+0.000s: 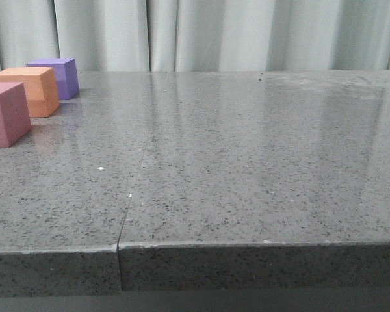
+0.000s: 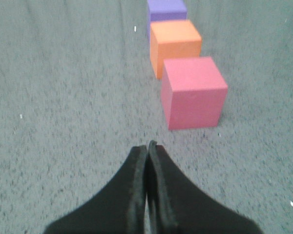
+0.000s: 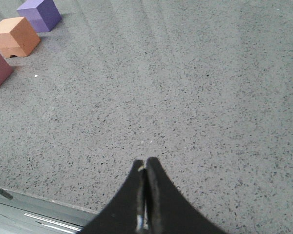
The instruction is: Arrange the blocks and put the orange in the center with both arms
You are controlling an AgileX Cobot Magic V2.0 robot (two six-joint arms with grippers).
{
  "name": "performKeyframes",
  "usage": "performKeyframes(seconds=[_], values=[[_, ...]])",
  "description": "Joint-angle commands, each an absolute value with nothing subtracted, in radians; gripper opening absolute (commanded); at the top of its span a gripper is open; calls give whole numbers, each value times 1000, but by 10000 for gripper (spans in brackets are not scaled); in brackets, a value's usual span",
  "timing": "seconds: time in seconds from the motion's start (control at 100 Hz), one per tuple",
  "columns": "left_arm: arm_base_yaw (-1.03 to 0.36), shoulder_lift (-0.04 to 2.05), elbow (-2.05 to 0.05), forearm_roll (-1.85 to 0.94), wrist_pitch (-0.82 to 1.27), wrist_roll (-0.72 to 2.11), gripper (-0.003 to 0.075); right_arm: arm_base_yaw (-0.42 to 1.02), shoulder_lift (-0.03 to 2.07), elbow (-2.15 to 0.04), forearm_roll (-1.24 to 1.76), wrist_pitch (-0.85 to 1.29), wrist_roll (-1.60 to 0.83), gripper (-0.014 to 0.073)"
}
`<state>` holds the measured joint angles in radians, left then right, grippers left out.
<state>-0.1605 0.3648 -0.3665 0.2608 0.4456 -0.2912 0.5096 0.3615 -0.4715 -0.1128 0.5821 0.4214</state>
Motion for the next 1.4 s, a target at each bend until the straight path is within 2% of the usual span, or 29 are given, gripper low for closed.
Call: performKeyframes(seconds=[0.0,0.15,0.69,1.39], values=[[-117,347,-347,190,272,-202,-20,508,368,-496,-129,507,416,-69],[-67,280,-261,122,143,-121,-20,508,368,-496,-129,507,416,-69],[-35,-38,29,33,33,-82,-20,508,368,-496,-129,507,416,-69],[-35,-35,40,-41,40,8,-20,508,369,-496,-129,510,416,-69]])
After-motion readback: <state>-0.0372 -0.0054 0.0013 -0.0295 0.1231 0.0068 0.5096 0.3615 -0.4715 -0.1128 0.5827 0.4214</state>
